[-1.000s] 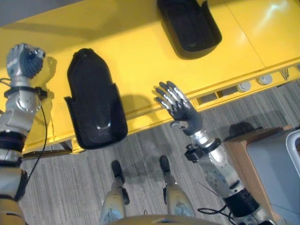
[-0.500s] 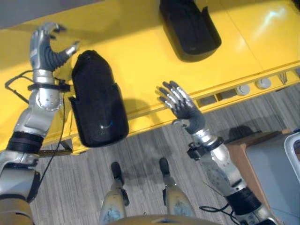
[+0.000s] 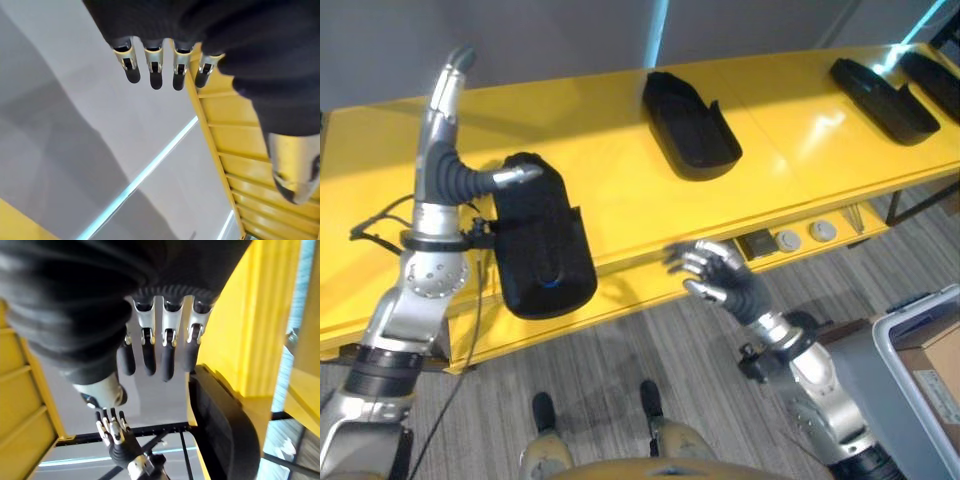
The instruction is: Move parts from the plastic box to the shelf.
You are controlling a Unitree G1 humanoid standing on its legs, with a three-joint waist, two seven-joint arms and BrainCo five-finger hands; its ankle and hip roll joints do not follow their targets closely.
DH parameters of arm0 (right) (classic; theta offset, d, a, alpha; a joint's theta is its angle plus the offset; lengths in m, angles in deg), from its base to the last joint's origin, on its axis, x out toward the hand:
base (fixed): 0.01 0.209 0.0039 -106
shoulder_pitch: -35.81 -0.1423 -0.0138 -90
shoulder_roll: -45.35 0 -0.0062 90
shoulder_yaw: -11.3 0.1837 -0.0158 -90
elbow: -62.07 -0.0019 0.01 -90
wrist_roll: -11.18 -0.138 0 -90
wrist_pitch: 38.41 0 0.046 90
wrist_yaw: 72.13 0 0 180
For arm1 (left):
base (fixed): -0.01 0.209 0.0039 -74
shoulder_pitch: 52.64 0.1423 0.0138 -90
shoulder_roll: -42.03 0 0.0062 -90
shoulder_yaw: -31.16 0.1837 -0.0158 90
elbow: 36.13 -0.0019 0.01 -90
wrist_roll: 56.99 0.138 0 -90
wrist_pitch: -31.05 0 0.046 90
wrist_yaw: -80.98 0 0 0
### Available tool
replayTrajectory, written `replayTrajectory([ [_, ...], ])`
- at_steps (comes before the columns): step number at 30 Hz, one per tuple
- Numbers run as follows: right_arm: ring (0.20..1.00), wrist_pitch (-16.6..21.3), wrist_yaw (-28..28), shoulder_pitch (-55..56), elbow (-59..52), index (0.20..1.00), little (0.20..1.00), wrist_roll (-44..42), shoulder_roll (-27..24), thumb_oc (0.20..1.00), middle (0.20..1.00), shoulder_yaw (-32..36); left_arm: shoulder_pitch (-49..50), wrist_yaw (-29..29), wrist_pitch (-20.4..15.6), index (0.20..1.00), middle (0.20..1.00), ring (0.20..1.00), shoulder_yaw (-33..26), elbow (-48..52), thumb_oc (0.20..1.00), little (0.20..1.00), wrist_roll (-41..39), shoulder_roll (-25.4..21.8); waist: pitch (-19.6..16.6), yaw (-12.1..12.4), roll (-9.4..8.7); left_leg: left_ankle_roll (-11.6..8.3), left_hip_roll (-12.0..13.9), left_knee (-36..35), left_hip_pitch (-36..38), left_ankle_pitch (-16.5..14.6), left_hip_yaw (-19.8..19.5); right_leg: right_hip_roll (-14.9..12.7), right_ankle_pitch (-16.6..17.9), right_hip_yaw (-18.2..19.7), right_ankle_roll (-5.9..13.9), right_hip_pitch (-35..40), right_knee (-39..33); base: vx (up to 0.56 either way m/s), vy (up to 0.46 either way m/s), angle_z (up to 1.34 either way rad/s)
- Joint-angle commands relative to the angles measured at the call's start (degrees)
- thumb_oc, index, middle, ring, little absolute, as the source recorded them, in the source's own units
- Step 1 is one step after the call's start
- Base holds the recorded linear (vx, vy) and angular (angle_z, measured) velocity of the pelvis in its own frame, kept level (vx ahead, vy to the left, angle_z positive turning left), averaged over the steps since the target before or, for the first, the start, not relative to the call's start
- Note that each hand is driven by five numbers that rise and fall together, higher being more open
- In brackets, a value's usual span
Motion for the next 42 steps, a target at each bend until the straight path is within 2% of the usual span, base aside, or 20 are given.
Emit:
replayTrajectory([
  [1, 0.200, -0.7, -3.8, -1.2, 1.1, 0.200, 0.200, -4.9, 0.9, 0.200, 0.200, -1.7, -0.7, -0.9, -4.5, 1.000, 1.000, 1.000, -2.0, 1.2, 1.000, 1.000, -4.3, 0.6, -1.2, 1.0, -1.13, 1.02, -0.6, 13.1, 0.7, -14.3, 0.1, -2.5, -8.1, 1.6, 3.54, -0.2, 6.8, -0.03, 0.013, 0.00],
  [10, 0.200, -2.6, -4.5, -7.6, 7.1, 0.200, 0.200, -2.1, 1.3, 0.200, 0.200, -10.1, 3.1, -2.3, -4.4, 1.000, 1.000, 1.000, -0.2, 2.5, 1.000, 1.000, -7.1, 4.8, -0.3, 4.3, -1.09, 1.65, -1.5, 14.9, -1.3, -15.1, -2.6, -4.1, -8.1, -0.2, 3.41, -0.1, 7.4, -0.02, 0.012, 0.11],
  [13, 0.200, -3.3, -5.2, -11.5, 6.9, 0.200, 0.200, -2.5, 0.8, 0.200, 0.200, -13.2, 3.9, -2.8, -4.2, 1.000, 1.000, 1.000, 0.3, 1.8, 1.000, 1.000, -8.5, 4.8, -0.2, 5.8, -0.63, 1.70, -1.6, 15.3, -1.9, -15.2, -3.3, -4.6, -8.0, -0.8, 3.25, 0.0, 7.1, 0.00, 0.006, 0.19],
  [20, 0.200, -2.9, -5.1, -17.1, 6.3, 0.200, 0.200, -4.5, 2.4, 0.200, 0.200, -15.7, 4.0, -2.5, -5.1, 1.000, 1.000, 1.000, 0.3, 1.8, 1.000, 1.000, -10.4, 5.1, -1.1, 7.0, 0.05, 1.74, -1.9, 14.7, -2.0, -14.9, -3.6, -4.9, -8.2, -1.5, 2.98, 0.1, 6.7, 0.01, 0.005, 0.12],
  [29, 0.200, -2.4, -3.8, -19.6, 9.2, 0.200, 0.200, -4.2, 4.9, 0.200, 0.200, -16.8, 5.9, -2.3, -5.8, 1.000, 1.000, 1.000, -0.5, 2.7, 1.000, 1.000, -11.7, 5.3, -1.7, 8.2, 0.67, 1.65, -2.0, 14.2, -1.9, -14.7, -4.1, -5.1, -8.5, -2.2, 2.65, 0.3, 6.6, 0.00, -0.003, 0.00],
  [42, 0.200, 0.3, 3.0, -24.4, 17.1, 0.200, 0.200, 0.8, 8.0, 0.200, 0.200, -13.9, 9.7, -1.1, -6.5, 1.000, 1.000, 1.000, -3.3, 4.9, 1.000, 1.000, -13.1, 2.7, -0.9, 10.7, 2.77, 0.98, -2.4, 10.8, -2.5, -12.4, -6.1, -4.5, -8.7, -3.5, 1.97, -1.0, 5.8, 0.02, -0.034, 0.07],
])
